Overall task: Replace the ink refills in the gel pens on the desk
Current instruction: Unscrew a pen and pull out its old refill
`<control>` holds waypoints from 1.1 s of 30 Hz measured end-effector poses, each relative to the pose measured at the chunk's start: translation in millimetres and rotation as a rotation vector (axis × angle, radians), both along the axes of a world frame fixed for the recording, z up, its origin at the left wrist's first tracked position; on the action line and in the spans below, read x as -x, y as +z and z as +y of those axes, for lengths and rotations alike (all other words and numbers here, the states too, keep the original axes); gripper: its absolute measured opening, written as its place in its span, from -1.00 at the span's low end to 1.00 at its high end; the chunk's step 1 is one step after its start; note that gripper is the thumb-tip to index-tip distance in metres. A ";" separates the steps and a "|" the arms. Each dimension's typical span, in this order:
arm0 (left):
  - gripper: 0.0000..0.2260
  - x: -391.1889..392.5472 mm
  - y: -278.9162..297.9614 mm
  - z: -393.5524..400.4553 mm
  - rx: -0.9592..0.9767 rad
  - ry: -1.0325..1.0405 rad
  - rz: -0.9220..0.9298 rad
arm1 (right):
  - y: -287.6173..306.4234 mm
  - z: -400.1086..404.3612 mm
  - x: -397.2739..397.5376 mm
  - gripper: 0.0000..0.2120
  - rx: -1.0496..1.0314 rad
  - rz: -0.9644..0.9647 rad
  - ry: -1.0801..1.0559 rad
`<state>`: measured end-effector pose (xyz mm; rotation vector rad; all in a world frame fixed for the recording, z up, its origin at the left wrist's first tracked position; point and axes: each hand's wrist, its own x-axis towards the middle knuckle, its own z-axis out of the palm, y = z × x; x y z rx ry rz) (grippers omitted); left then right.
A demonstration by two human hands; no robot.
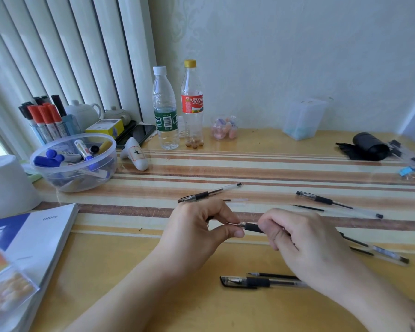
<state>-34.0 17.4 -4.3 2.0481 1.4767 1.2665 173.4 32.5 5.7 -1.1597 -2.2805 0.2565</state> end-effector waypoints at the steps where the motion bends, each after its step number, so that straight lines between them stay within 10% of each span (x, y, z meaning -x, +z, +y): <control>1: -0.86 0.4 -0.1 0.4 -0.001 0.002 -0.012 | 0.1 -0.5 -0.2 -0.81 0.050 0.030 0.022; 24: -0.90 4.0 -0.2 2.2 -0.004 -0.022 -0.079 | -0.1 3.5 -3.3 -0.71 0.001 0.011 -0.055; 33: -0.79 7.4 -1.2 3.0 0.050 -0.008 0.272 | 0.2 2.0 -0.5 -0.88 -0.200 -0.057 -0.091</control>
